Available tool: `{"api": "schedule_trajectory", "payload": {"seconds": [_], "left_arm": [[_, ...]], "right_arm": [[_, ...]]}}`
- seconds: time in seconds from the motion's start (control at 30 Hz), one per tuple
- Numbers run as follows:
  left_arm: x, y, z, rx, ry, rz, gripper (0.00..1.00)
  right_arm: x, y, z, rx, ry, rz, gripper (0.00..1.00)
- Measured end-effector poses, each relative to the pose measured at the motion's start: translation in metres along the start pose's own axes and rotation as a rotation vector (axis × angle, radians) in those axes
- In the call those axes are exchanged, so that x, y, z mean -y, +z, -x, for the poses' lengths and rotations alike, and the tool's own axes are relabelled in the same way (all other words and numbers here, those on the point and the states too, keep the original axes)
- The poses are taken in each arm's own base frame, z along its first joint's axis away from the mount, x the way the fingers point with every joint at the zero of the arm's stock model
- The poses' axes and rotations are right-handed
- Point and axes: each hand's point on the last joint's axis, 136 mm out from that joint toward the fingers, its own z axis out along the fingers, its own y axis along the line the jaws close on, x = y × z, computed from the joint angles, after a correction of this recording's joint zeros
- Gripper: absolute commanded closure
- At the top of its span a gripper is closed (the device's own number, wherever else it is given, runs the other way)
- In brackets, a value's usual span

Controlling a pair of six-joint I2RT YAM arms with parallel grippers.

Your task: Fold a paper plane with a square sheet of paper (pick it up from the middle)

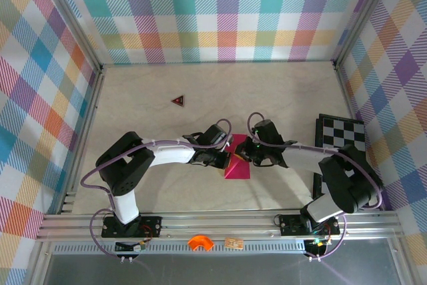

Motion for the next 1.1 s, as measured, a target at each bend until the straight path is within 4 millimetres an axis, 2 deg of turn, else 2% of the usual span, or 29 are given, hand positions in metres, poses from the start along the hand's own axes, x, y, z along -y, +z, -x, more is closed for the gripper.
{"api": "schedule_trajectory", "payload": {"seconds": [0.2, 0.37, 0.67, 0.93, 1.0, 1.1], "left_arm": [[0.000, 0.001, 0.000, 0.000, 0.000, -0.003, 0.98], [0.001, 0.001, 0.000, 0.000, 0.001, -0.004, 0.98], [0.002, 0.002, 0.001, -0.001, 0.015, -0.007, 0.98], [0.001, 0.002, 0.001, -0.002, 0.016, -0.007, 0.98], [0.001, 0.002, 0.001, -0.002, 0.016, -0.007, 0.99], [0.001, 0.002, 0.001, -0.002, 0.016, -0.007, 0.99]], "right_arm": [[0.013, 0.009, -0.001, -0.016, 0.033, -0.045, 0.99], [0.039, 0.009, -0.010, -0.017, 0.064, -0.099, 0.99], [0.041, 0.002, -0.012, 0.011, 0.066, -0.066, 0.96], [0.033, -0.009, 0.003, 0.049, 0.075, -0.060, 0.98], [0.038, -0.009, 0.008, 0.063, 0.088, -0.081, 0.99], [0.056, -0.008, 0.008, 0.069, 0.122, -0.124, 0.99]]}}
